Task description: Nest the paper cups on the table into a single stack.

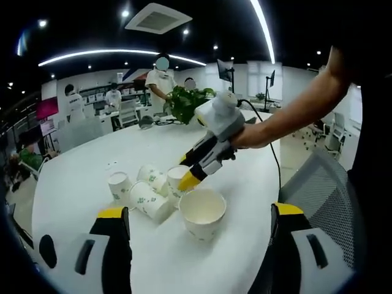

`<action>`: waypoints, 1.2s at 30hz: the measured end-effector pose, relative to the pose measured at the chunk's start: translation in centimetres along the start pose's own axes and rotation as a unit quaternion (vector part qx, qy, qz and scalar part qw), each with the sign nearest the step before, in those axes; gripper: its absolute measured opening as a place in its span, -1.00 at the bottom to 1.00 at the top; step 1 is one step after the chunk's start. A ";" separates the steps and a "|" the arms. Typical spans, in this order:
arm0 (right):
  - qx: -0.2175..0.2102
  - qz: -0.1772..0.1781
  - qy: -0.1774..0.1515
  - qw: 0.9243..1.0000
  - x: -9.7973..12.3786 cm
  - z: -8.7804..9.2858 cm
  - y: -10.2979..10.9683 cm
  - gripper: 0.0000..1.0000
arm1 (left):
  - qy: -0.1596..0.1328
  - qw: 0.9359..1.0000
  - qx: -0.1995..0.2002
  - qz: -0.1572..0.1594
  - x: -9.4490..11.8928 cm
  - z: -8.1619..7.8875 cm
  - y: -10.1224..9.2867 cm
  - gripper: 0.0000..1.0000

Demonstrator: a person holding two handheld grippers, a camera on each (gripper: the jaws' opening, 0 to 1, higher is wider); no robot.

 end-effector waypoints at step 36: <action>-0.033 0.000 -0.099 0.995 7.3 -5.4 2.9 -0.30 | -0.002 0.998 0.052 0.037 -3.8 -0.4 0.9 0.10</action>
Point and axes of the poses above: the point that each gripper's makers call its tool centre point, and the gripper's own axes: x roughly backward along the fingers, y roughly to its left, z roughly out of its underside, the point moved 7 cm from there along x, roughly backward along the fingers, and after that the axes turned 10 degrees about -y, right-handed, at the moved point
